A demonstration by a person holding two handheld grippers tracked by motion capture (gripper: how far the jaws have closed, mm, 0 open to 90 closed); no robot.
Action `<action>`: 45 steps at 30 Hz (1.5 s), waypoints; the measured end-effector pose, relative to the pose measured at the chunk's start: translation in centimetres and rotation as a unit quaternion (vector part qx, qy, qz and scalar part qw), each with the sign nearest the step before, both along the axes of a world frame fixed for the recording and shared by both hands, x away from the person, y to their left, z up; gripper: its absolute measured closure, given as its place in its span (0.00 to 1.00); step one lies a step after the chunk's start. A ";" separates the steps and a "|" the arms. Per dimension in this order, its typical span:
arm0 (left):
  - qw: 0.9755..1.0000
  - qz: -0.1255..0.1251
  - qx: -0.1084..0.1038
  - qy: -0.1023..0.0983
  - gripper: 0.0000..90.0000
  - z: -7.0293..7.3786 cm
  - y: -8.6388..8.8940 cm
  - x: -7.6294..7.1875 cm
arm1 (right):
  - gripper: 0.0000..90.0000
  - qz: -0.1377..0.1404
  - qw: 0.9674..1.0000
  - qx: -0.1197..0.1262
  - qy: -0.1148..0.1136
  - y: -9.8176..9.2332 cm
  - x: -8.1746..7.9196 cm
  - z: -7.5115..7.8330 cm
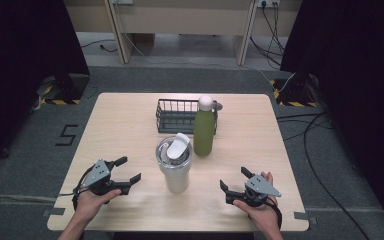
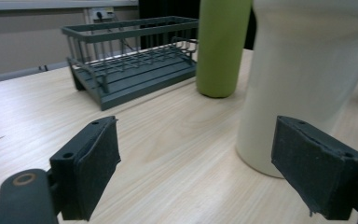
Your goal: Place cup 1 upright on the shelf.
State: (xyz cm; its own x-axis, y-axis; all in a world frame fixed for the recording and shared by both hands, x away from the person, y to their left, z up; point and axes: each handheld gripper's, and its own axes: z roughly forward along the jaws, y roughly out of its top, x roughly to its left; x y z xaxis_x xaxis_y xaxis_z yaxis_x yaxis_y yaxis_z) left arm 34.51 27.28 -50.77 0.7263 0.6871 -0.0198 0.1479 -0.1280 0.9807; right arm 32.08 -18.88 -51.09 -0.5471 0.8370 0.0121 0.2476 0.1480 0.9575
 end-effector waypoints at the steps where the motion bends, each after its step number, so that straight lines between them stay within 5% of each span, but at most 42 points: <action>1: 1.000 -0.005 0.002 -0.002 0.16 0.0 -0.2 0.0 | 0.08 -0.001 1.000 0.000 0.002 0.0 0.0 0.0; 6: 0.999 -0.034 -0.005 -0.006 0.17 0.4 -0.9 -0.5 | 0.02 -0.007 1.000 -0.003 -0.002 -0.1 0.1 0.2; 18: 0.999 -0.045 -0.013 -0.027 0.16 1.0 -2.1 -0.6 | 0.00 -0.030 1.000 -0.001 -0.005 -0.6 0.4 0.3; 35: 0.991 -0.125 -0.033 -0.017 0.16 0.9 -5.9 -0.3 | 0.00 -0.032 0.999 -0.001 -0.004 -0.4 0.4 0.5; 45: 0.990 -0.137 -0.027 -0.017 0.16 0.7 -7.7 0.5 | 0.00 -0.024 1.000 -0.002 0.000 -0.3 0.5 0.3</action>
State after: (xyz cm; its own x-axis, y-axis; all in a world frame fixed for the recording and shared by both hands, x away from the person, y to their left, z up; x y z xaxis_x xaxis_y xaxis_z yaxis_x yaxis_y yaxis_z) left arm 34.99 19.57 -50.03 0.8857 0.4636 -0.0233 0.0817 -0.1062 0.9910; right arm 32.59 -19.14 -50.76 -0.5055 0.8628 0.0087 0.2543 0.1394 0.9570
